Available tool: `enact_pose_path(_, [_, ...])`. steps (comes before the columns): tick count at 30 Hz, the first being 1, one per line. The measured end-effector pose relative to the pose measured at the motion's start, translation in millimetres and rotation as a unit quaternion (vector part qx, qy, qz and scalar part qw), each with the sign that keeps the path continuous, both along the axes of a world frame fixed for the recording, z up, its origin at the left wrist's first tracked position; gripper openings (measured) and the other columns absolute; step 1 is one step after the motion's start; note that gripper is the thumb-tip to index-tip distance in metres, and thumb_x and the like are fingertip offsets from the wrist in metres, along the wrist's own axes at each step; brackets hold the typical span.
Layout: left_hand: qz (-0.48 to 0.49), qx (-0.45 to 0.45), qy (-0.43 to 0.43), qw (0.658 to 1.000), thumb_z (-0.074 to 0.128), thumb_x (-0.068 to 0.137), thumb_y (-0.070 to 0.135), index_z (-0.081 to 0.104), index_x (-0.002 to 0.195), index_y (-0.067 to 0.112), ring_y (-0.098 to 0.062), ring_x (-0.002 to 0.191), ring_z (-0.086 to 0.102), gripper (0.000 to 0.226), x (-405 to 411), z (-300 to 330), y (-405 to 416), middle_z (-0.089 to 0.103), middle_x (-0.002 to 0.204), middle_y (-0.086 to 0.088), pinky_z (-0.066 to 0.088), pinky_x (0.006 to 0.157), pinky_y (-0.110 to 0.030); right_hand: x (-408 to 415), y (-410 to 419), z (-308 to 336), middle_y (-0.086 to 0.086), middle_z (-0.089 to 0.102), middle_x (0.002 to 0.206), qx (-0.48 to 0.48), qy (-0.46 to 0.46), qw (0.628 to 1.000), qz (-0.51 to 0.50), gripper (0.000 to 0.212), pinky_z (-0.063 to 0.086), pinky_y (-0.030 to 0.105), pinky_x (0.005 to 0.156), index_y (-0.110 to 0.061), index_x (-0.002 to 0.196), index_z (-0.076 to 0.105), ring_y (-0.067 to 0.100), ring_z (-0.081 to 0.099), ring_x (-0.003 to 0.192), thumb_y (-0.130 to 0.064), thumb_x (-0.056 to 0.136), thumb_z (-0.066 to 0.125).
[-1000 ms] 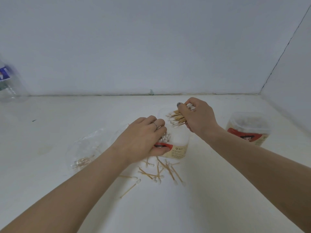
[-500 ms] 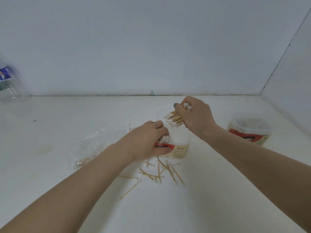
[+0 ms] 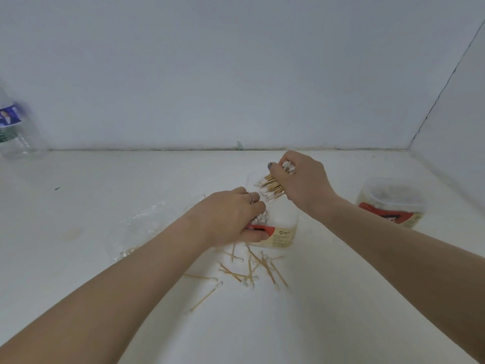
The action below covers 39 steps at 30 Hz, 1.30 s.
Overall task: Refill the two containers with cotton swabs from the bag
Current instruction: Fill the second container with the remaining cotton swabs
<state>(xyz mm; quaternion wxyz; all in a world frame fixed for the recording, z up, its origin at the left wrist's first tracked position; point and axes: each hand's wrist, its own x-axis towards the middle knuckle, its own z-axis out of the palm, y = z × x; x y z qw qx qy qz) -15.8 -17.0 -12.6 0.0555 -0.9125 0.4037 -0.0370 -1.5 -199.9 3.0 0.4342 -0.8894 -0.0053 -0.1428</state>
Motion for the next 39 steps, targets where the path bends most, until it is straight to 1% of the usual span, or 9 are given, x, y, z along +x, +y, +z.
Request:
enact_pose_path(6, [0.020, 0.037, 0.031, 0.999, 0.048, 0.092, 0.069, 0.061, 0.087, 0.019, -0.015, 0.093, 0.047, 0.053, 10, 13, -8, 0.048, 0.094, 0.006, 0.050, 0.075, -0.036, 0, -4, 1, -0.003, 0.057, 0.070, 0.003, -0.003, 1.000, -0.013, 0.029, 0.037, 0.023, 0.052, -0.015, 0.078, 0.056, 0.014, 0.051, 0.054, -0.039, 0.095, 0.059])
enact_pose_path(10, [0.013, 0.065, 0.031, 0.997, 0.046, 0.092, 0.070, 0.070, 0.095, 0.016, -0.017, 0.097, 0.051, 0.059, 14, 15, -13, 0.052, 0.103, 0.004, 0.051, 0.075, -0.037, 2, -6, 1, -0.002, 0.058, 0.071, 0.012, -0.004, 1.000, -0.018, 0.029, 0.040, 0.025, 0.054, -0.013, 0.080, 0.058, 0.016, 0.052, 0.055, -0.038, 0.094, 0.059])
enact_pose_path(18, [-0.030, 0.078, -0.033, 0.996, 0.038, 0.097, 0.068, 0.065, 0.102, 0.012, -0.021, 0.097, 0.052, 0.063, 11, 8, -7, 0.053, 0.112, 0.001, 0.050, 0.076, -0.038, 2, -7, 1, -0.001, 0.058, 0.071, 0.014, -0.004, 1.000, -0.022, 0.029, 0.039, 0.025, 0.053, -0.012, 0.082, 0.058, 0.016, 0.052, 0.057, -0.039, 0.094, 0.058])
enact_pose_path(21, [-0.042, 0.042, -0.038, 0.998, 0.039, 0.096, 0.067, 0.064, 0.104, 0.013, -0.023, 0.095, 0.055, 0.059, 10, 3, -3, 0.058, 0.105, 0.001, 0.051, 0.078, -0.040, 1, -9, 0, -0.001, 0.058, 0.071, 0.019, 0.002, 1.000, -0.025, 0.029, 0.040, 0.026, 0.054, -0.012, 0.084, 0.058, 0.016, 0.052, 0.058, -0.039, 0.095, 0.058])
enact_pose_path(25, [-0.031, 0.063, -0.053, 0.996, 0.037, 0.096, 0.069, 0.061, 0.114, 0.018, -0.021, 0.098, 0.054, 0.059, 11, 3, -4, 0.060, 0.100, 0.001, 0.047, 0.083, -0.037, 0, -10, -2, -0.001, 0.057, 0.071, 0.017, 0.004, 1.000, -0.025, 0.030, 0.040, 0.026, 0.054, -0.012, 0.084, 0.058, 0.016, 0.052, 0.057, -0.039, 0.095, 0.058])
enact_pose_path(30, [-0.014, -0.034, -0.006, 0.999, 0.056, 0.090, 0.067, 0.058, 0.120, 0.016, -0.017, 0.082, 0.044, 0.059, 11, 4, -3, 0.047, 0.093, 0.004, 0.038, 0.074, -0.030, 0, -11, -1, -0.001, 0.059, 0.072, 0.017, 0.005, 0.999, -0.028, 0.029, 0.038, 0.024, 0.053, -0.012, 0.084, 0.058, 0.015, 0.052, 0.057, -0.039, 0.095, 0.058])
enact_pose_path(32, [0.015, -0.086, 0.032, 0.996, 0.064, 0.086, 0.064, 0.053, 0.121, 0.017, -0.015, 0.086, 0.045, 0.060, 7, 3, -3, 0.050, 0.102, 0.006, 0.032, 0.072, -0.026, 0, -11, -2, -0.001, 0.059, 0.072, 0.019, 0.006, 0.999, -0.029, 0.029, 0.037, 0.024, 0.053, -0.013, 0.084, 0.058, 0.014, 0.052, 0.057, -0.039, 0.095, 0.058])
enact_pose_path(36, [0.095, -0.204, 0.123, 0.967, 0.075, 0.080, 0.059, 0.042, 0.126, 0.023, -0.010, 0.098, 0.052, 0.067, -3, -1, -1, 0.051, 0.112, 0.011, 0.045, 0.084, -0.027, 0, -10, -3, -0.001, 0.058, 0.069, 0.034, 0.017, 0.999, -0.023, 0.029, 0.039, 0.025, 0.054, -0.014, 0.084, 0.058, 0.015, 0.052, 0.057, -0.040, 0.094, 0.059])
enact_pose_path(39, [0.128, -0.261, 0.149, 0.945, 0.079, 0.077, 0.054, 0.039, 0.130, 0.025, -0.009, 0.102, 0.052, 0.073, -6, -6, -1, 0.051, 0.115, 0.011, 0.044, 0.085, -0.024, -1, -8, -2, -0.001, 0.057, 0.069, 0.023, 0.016, 0.999, -0.016, 0.029, 0.038, 0.024, 0.053, -0.013, 0.083, 0.058, 0.014, 0.052, 0.055, -0.040, 0.094, 0.059])
